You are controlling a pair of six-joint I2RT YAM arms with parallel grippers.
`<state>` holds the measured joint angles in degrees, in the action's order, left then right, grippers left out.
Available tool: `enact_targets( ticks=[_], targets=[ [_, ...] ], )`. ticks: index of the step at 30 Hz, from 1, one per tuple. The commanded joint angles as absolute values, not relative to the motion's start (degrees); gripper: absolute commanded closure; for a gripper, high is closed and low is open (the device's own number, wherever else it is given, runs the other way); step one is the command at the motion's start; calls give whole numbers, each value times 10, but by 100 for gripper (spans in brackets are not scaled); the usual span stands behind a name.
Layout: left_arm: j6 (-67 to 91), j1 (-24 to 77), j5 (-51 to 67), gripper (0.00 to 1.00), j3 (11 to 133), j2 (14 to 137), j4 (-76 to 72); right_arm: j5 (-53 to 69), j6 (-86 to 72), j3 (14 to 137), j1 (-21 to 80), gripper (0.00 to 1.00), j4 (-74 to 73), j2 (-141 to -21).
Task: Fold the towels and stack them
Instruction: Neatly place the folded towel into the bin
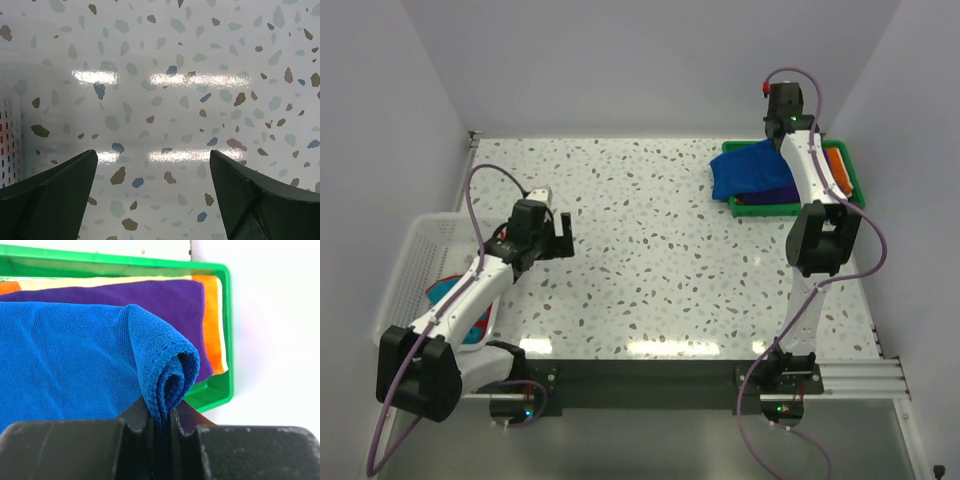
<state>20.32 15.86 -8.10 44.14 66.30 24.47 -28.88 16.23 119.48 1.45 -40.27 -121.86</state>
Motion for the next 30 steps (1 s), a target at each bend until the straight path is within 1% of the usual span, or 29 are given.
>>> enact_targets(
  ticks=[1, 9, 24, 28, 29, 30],
  targets=[
    [191, 155, -74, 0, 439, 666, 225, -316, 210, 1200, 9, 100, -357, -1214],
    [192, 155, -59, 0, 438, 675, 222, -320, 239, 1230, 1, 100, -350, -1234],
    [188, 155, -50, 0, 437, 678, 221, -381, 258, 1183, -32, 100, -260, -1268],
    [188, 155, -50, 0, 436, 679, 221, -388, 266, 1174, -33, 94, -230, -1296],
    [187, 155, -50, 0, 436, 679, 221, -397, 262, 1173, -33, 90, -219, -1303],
    [187, 155, -50, 0, 436, 679, 220, -404, 261, 1172, -33, 83, -211, -1316]
  ],
)
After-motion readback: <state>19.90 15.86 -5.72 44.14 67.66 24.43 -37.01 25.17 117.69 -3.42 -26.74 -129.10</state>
